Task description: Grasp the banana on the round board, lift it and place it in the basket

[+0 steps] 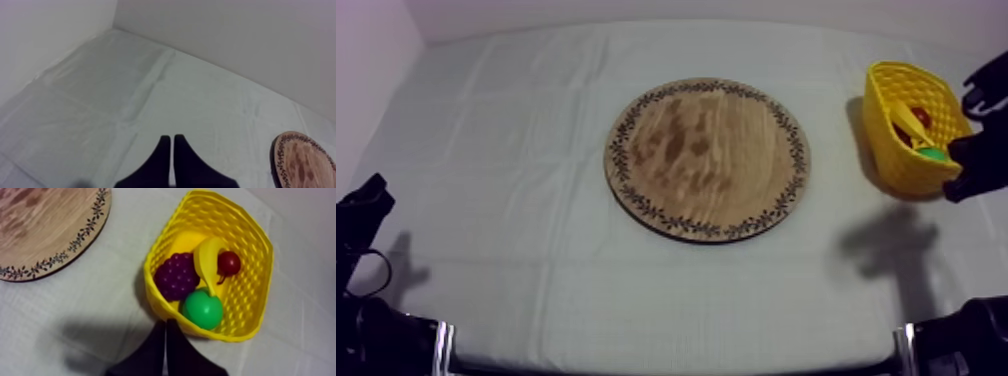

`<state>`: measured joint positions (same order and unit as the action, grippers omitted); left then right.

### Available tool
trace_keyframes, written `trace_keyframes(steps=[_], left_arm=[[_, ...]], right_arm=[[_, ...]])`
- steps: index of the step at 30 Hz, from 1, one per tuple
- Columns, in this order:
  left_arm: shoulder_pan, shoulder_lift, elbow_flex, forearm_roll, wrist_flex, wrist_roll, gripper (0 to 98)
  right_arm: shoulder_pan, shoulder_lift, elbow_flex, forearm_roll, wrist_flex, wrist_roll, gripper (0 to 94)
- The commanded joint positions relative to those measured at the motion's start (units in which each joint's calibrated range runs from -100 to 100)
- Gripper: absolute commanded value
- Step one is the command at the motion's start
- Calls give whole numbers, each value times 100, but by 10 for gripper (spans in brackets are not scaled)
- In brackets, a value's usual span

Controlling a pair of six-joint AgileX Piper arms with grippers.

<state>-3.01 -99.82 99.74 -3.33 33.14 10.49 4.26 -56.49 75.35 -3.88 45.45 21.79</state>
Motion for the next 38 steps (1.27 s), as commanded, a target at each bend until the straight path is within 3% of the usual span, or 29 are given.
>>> trace_keyframes(steps=[1, 6, 8, 11, 16, 20, 23, 27, 30, 38], left_arm=[[1, 0, 3, 3, 0, -1, 1], [1, 0, 3, 3, 0, -1, 1], [1, 0, 3, 3, 0, -1, 1], [1, 0, 3, 3, 0, -1, 1], [1, 0, 3, 3, 0, -1, 1], [1, 0, 3, 3, 0, -1, 1], [1, 0, 3, 3, 0, -1, 1], [1, 0, 3, 3, 0, -1, 1], [1, 0, 3, 3, 0, -1, 1], [1, 0, 3, 3, 0, -1, 1]], right_arm=[[-42, -709, 634, -138, -454, -251, 4], [-211, -1638, 1617, -844, -1382, -61, 4], [-294, -1998, 1871, -954, -1447, -44, 4], [-441, -2430, 2058, -790, -1196, -409, 5], [-734, -3000, 2212, -244, -702, -1606, 4], [-840, -3397, 2242, -102, -569, -2014, 4], [-894, -3657, 2297, 78, -639, -1865, 4], [-992, -3860, 2365, 178, -689, -1119, 4], [-1028, -3903, 2400, 200, -718, -788, 4], [-1032, -3925, 2419, 213, -745, -871, 4]])
